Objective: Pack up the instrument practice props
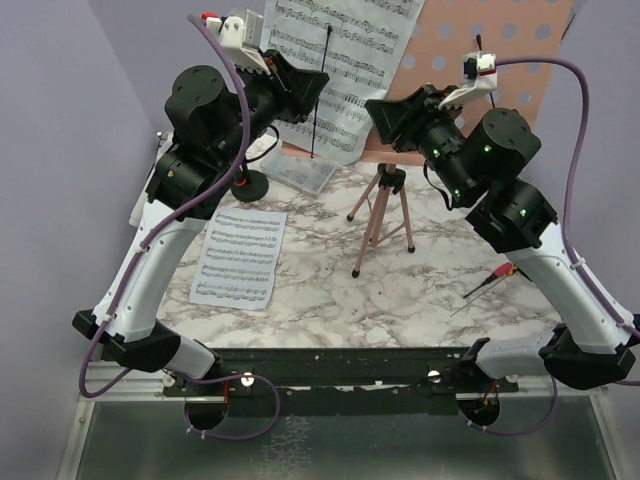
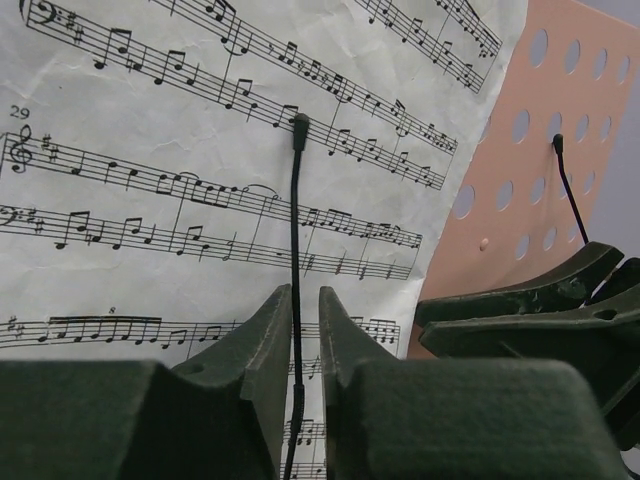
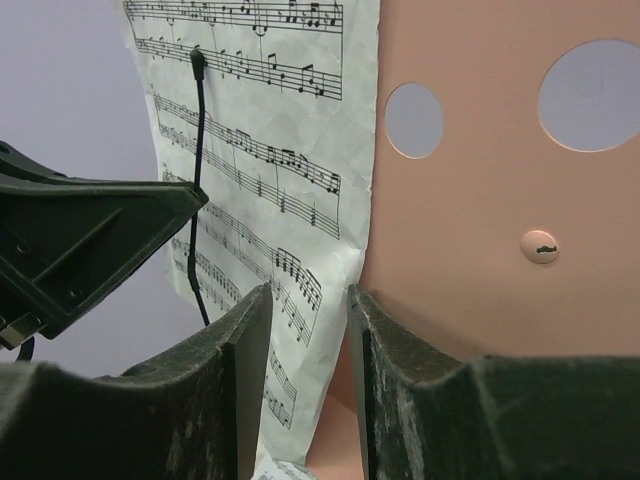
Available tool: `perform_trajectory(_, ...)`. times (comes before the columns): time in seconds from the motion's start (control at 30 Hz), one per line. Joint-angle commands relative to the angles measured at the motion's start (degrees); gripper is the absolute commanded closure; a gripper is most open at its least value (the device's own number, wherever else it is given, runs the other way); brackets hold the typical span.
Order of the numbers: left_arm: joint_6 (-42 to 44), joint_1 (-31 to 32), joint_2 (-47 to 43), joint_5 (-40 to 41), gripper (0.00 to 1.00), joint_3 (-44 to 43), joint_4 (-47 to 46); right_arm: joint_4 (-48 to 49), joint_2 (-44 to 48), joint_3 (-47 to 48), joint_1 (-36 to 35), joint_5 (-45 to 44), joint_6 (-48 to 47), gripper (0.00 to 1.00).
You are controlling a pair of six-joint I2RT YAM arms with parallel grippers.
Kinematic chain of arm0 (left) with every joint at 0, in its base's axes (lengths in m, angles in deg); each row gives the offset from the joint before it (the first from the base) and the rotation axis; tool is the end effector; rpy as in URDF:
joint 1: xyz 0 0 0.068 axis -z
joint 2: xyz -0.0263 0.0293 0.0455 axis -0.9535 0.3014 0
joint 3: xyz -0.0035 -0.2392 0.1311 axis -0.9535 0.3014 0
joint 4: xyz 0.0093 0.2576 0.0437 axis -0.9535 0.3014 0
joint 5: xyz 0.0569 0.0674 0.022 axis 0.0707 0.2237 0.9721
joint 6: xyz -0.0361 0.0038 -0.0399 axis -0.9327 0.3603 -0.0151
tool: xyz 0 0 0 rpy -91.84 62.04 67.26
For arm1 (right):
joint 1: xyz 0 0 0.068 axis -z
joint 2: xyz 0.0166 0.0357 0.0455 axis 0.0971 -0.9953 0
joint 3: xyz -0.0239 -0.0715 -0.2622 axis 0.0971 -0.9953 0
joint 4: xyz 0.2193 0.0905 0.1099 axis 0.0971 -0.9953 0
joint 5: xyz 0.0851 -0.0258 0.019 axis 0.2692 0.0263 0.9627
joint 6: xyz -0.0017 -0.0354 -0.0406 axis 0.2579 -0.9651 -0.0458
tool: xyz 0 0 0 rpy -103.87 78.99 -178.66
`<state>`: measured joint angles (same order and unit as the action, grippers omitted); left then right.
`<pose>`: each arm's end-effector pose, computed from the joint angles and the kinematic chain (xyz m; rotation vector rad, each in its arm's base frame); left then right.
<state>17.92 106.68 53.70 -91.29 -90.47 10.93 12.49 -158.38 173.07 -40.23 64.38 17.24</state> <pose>0.2214 -0.1543 0.5828 0.2070 1.4009 -0.9016 0.1811 0.1722 0.5541 -0.0550 1.4234 0.7961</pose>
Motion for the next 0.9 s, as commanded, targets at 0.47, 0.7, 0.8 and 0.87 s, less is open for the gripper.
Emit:
perform_trajectory(0.47, -0.88, 0.24, -2.95, -0.80, 0.60, 3.38, -1.60, 1.69, 3.67, -4.03, -0.60, -4.66, 2.59, 0.64)
perform_trajectory(0.7, -0.94, 0.24, -1.98, -1.10, 0.60, 3.58, -1.55, 2.58, 2.87, -4.22, -0.60, -2.59, 3.55, 0.64)
perform_trajectory(0.8, -1.24, 0.24, -1.90, -1.67, 0.64, 3.90, -1.56, 3.30, 2.71, -4.62, -0.54, -2.05, 3.94, 0.63)
perform_trajectory(0.87, -1.53, 0.24, -1.98, -2.15, 0.69, 3.95, -1.65, 4.23, 2.73, -5.39, -0.54, -1.36, 4.38, 0.63)
